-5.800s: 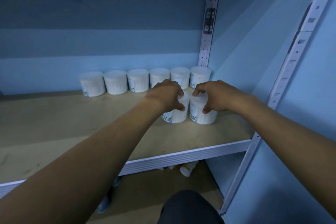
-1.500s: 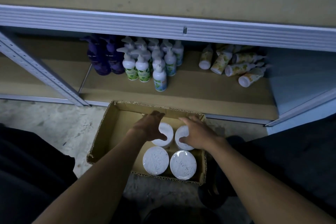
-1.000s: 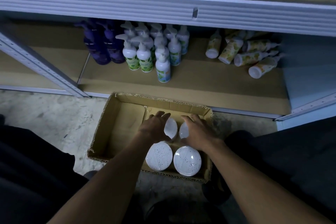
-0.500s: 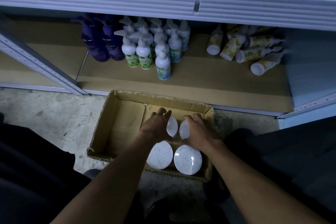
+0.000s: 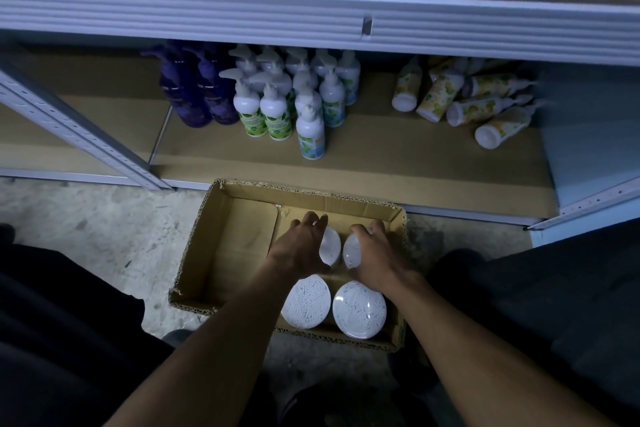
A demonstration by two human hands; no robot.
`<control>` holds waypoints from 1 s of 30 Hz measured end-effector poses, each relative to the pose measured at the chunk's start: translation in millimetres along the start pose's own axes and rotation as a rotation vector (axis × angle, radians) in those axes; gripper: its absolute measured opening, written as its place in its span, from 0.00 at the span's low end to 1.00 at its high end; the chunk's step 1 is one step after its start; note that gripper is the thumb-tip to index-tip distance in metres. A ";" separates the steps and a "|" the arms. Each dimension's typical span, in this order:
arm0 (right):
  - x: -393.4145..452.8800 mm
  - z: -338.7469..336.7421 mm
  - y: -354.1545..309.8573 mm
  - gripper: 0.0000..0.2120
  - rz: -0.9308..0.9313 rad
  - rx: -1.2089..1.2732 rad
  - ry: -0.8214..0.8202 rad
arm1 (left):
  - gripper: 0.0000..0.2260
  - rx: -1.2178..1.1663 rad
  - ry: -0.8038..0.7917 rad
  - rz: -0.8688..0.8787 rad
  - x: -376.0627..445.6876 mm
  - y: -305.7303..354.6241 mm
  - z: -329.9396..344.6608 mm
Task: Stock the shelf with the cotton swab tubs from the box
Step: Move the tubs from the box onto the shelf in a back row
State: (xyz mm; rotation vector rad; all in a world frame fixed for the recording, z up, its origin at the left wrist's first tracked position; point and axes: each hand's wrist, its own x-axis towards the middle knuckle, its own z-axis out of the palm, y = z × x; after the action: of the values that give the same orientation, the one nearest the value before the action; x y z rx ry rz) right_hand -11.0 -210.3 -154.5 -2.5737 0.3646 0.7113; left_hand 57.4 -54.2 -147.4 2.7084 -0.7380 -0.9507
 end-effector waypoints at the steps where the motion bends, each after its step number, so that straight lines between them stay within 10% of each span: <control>1: -0.4 -1.7 -1.0 0.40 0.000 -0.003 0.004 | 0.49 0.001 0.004 0.002 -0.8 1.1 -2.0; 30: -114.8 -173.2 -46.9 0.44 -0.254 -0.109 0.177 | 0.35 0.197 0.241 0.067 -99.9 56.2 -155.2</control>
State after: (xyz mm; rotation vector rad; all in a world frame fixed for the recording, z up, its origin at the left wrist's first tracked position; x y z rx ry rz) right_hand -16.7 -237.6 56.7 -2.7278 0.0506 0.4252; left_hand 65.1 -51.3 45.4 2.8752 -0.9073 -0.5482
